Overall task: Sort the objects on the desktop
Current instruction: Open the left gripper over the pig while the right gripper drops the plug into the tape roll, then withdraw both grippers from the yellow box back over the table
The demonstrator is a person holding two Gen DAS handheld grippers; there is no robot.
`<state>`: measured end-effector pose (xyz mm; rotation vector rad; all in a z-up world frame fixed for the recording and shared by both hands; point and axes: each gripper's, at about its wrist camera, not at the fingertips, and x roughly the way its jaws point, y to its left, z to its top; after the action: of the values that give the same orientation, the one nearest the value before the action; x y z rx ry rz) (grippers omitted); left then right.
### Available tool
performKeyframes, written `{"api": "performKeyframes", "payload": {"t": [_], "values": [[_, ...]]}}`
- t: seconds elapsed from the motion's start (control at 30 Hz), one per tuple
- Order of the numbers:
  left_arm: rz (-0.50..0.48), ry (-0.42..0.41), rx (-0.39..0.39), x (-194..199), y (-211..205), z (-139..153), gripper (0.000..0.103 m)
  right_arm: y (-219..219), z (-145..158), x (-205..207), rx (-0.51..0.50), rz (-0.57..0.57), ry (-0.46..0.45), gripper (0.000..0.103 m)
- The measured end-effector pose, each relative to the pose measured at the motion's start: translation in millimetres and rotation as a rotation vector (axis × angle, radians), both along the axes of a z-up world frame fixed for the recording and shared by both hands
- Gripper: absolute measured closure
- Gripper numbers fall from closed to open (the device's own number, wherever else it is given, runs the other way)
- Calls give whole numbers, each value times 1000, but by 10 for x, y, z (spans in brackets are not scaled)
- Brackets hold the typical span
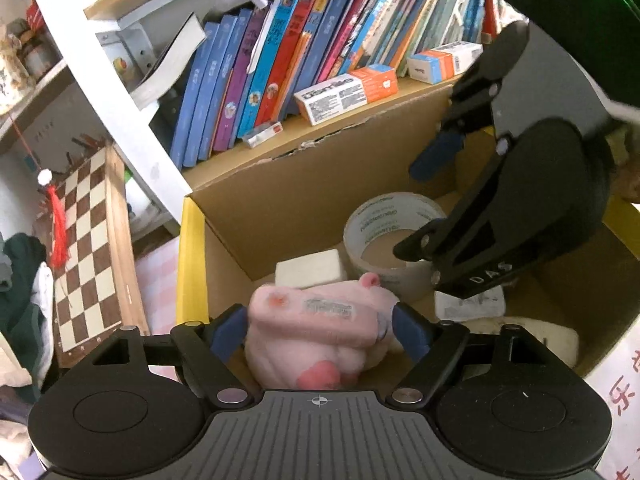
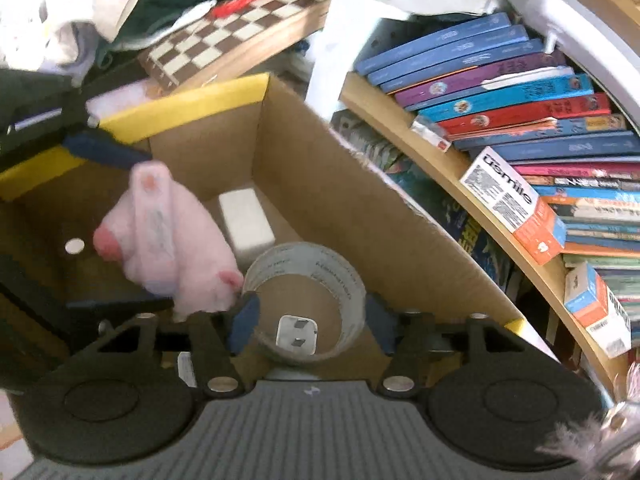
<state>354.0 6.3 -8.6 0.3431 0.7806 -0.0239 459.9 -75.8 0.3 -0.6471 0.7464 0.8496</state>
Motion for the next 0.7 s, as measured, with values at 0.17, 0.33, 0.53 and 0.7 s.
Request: {"api": "performKeyframes", "payload": {"t": [0.17,0.33,0.53,0.7], "values": [[-3,-47,13,-95,-30,77,14,-138,119,-90,73,-38,-17,29],[3,-133,4,-287,-33,262,10,-309,313,-182,168,-85,-40,24],[33,-214,-26,-558,-5,474,8,-492,513,-353,263,-150,-68,21],[57,-250,-66,-828,21,605,8,-621,657,-608,321,-215,-101,19]]}}
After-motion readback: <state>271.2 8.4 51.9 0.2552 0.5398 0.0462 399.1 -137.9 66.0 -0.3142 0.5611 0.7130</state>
